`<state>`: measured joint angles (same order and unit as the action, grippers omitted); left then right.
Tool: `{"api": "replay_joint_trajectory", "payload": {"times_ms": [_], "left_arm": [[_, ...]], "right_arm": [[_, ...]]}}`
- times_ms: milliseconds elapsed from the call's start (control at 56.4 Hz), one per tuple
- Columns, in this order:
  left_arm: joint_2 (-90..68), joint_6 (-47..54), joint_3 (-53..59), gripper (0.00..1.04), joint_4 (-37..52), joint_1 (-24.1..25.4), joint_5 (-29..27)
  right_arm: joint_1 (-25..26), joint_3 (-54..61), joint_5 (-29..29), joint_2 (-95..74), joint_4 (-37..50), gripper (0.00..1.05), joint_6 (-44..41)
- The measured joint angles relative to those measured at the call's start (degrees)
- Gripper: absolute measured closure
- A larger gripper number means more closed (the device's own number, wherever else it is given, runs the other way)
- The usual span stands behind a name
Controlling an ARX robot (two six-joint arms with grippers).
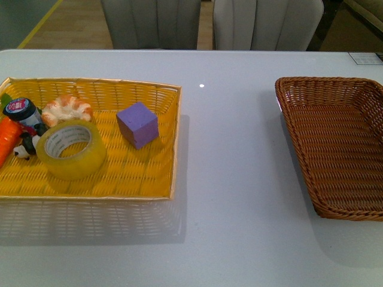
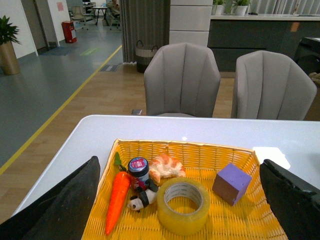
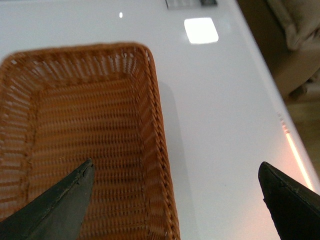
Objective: Move tape to another basket
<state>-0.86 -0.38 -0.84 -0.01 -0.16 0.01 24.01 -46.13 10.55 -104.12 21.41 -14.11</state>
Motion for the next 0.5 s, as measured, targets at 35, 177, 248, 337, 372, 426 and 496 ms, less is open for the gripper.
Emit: {"api": "replay_joint_trajectory", "payload": {"times_ms": [35, 177, 248, 337, 372, 426, 496], "left_arm": [[0.0, 0.0, 0.0, 0.09, 0.0, 0.0, 0.0], [0.0, 0.0, 0.0, 0.09, 0.0, 0.0, 0.0], [0.0, 0.0, 0.0, 0.09, 0.0, 0.0, 0.0], [0.0, 0.0, 0.0, 0.09, 0.0, 0.0, 0.0], [0.0, 0.0, 0.0, 0.09, 0.0, 0.0, 0.0], [0.0, 0.0, 0.0, 0.09, 0.0, 0.0, 0.0], [0.0, 0.0, 0.0, 0.09, 0.0, 0.0, 0.0]], "right_arm": [[-0.22, -3.04, -0.26, -4.17, -1.25, 0.09, -0.59], [-1.66, -12.63, -2.03, -15.72, -3.96, 0.09, -1.6], [-2.4, -15.32, -2.49, -18.91, -4.83, 0.09, -1.57], [-3.08, -17.14, -2.58, -21.09, -5.86, 0.09, -1.33], [-3.37, -17.7, -2.64, -21.79, -6.16, 0.09, -1.22], [-3.8, -18.6, -2.97, -22.84, -6.6, 0.09, -1.11], [-4.28, -19.52, -3.89, -24.11, -6.62, 0.09, -1.05]]}}
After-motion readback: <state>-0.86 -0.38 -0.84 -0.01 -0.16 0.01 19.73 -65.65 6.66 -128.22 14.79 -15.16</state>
